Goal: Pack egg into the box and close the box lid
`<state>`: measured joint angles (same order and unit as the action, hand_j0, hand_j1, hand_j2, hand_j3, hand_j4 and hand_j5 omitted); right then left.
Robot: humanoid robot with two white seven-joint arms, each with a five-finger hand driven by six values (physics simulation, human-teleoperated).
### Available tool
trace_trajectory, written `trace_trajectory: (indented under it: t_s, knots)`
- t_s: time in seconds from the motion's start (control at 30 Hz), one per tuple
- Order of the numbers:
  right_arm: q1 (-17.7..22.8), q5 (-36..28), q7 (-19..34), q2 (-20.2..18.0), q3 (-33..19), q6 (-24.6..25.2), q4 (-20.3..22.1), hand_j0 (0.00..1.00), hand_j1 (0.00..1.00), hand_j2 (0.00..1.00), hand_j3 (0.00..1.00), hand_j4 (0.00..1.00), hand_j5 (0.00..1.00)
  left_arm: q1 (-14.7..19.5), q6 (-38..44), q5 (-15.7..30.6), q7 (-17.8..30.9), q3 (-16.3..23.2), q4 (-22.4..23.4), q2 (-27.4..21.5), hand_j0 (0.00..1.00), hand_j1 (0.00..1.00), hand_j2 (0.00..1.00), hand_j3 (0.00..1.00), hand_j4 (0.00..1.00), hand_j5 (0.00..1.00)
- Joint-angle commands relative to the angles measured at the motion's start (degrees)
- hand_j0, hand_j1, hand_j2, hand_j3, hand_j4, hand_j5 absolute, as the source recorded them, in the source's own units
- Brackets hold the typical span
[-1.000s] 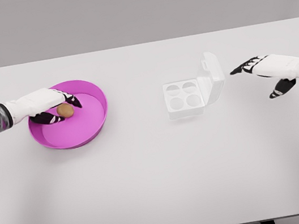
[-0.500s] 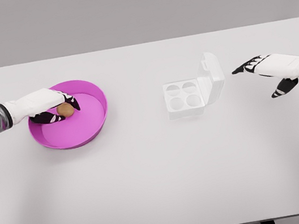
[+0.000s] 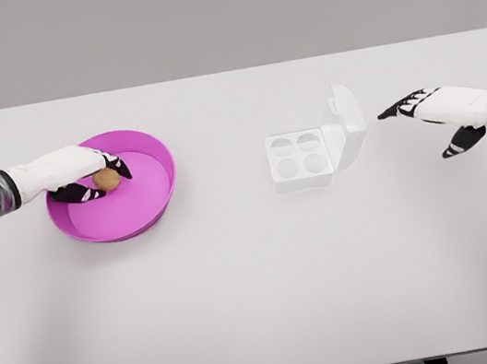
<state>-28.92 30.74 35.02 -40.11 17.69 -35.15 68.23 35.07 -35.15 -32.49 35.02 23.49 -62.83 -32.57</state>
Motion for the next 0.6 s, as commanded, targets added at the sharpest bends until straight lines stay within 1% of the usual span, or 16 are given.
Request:
trace_trajectory:
  t_s: [0.0, 0.57]
  knots:
    - [0.0, -0.3, 0.0, -0.1, 0.0, 0.2, 0.0, 1.0, 1.0, 1.0, 1.0, 1.0, 1.0, 0.0, 0.1, 0.3, 0.0, 0.0, 0.0, 0.0, 0.66, 0.66, 0.66, 0.66, 0.66, 0.66]
    - [0.0, -0.3, 0.0, -0.1, 0.0, 0.2, -0.1, 1.0, 1.0, 1.0, 1.0, 1.0, 1.0, -0.1, 0.1, 0.1, 0.0, 0.0, 0.1, -0.1, 0.66, 0.66, 0.66, 0.66, 0.66, 0.66]
